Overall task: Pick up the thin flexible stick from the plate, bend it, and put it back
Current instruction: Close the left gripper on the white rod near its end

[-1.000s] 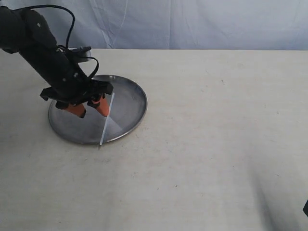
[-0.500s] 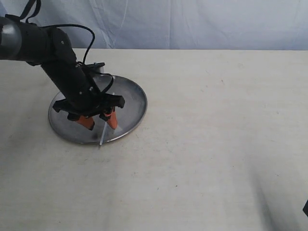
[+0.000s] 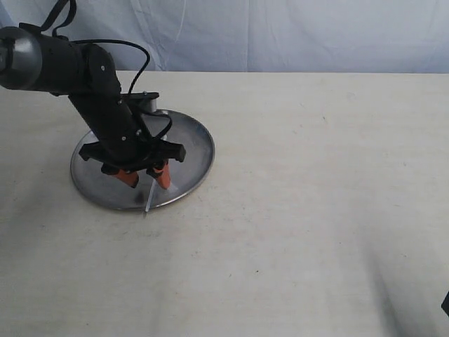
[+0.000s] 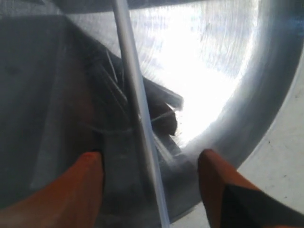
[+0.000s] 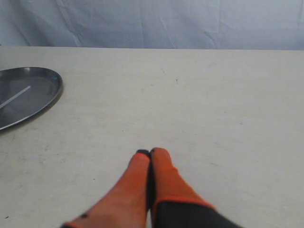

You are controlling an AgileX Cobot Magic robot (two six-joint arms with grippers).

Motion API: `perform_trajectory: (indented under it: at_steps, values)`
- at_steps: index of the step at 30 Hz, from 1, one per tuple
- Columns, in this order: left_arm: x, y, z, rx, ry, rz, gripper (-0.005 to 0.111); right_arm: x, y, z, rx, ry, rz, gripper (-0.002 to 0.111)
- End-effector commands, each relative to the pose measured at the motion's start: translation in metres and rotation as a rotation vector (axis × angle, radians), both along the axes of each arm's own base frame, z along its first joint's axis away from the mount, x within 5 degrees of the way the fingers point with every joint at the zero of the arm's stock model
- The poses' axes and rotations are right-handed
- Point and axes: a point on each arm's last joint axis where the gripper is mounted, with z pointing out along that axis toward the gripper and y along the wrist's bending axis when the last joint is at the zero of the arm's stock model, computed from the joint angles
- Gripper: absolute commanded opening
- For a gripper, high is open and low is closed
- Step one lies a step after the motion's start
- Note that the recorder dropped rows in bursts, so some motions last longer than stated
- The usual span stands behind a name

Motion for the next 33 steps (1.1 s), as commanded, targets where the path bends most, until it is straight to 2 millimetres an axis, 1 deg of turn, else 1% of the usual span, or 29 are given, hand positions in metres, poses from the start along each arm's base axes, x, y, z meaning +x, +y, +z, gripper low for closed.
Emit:
perform_trajectory:
  at_steps: [1,11,21,25,26,28,33]
  values:
    - [0.000,-0.002,0.001,0.006,-0.005,0.002,0.056,0.000,0.000,0.001,-0.003,-0.015,-0.005,0.000]
    - [0.000,-0.002,0.000,0.005,0.003,0.003,0.056,0.000,0.000,0.001,-0.003,-0.015,-0.005,0.000]
    - [0.000,-0.003,-0.021,0.016,0.057,0.011,0.056,0.000,0.000,0.001,-0.003,-0.015,-0.005,0.000]
    - [0.000,-0.004,-0.021,0.015,0.058,0.013,0.054,0.000,0.000,0.001,-0.003,-0.015,-0.005,0.000]
    - [0.000,-0.004,-0.021,0.013,0.058,0.014,0.051,0.000,0.000,0.001,-0.003,-0.015,-0.005,0.000]
    - [0.000,-0.004,-0.021,0.011,0.059,0.015,0.040,0.000,0.000,0.001,-0.003,-0.015,-0.005,0.000]
    - [-0.001,-0.004,-0.021,0.010,0.060,0.012,0.004,0.000,0.000,0.001,-0.003,-0.015,-0.005,0.000]
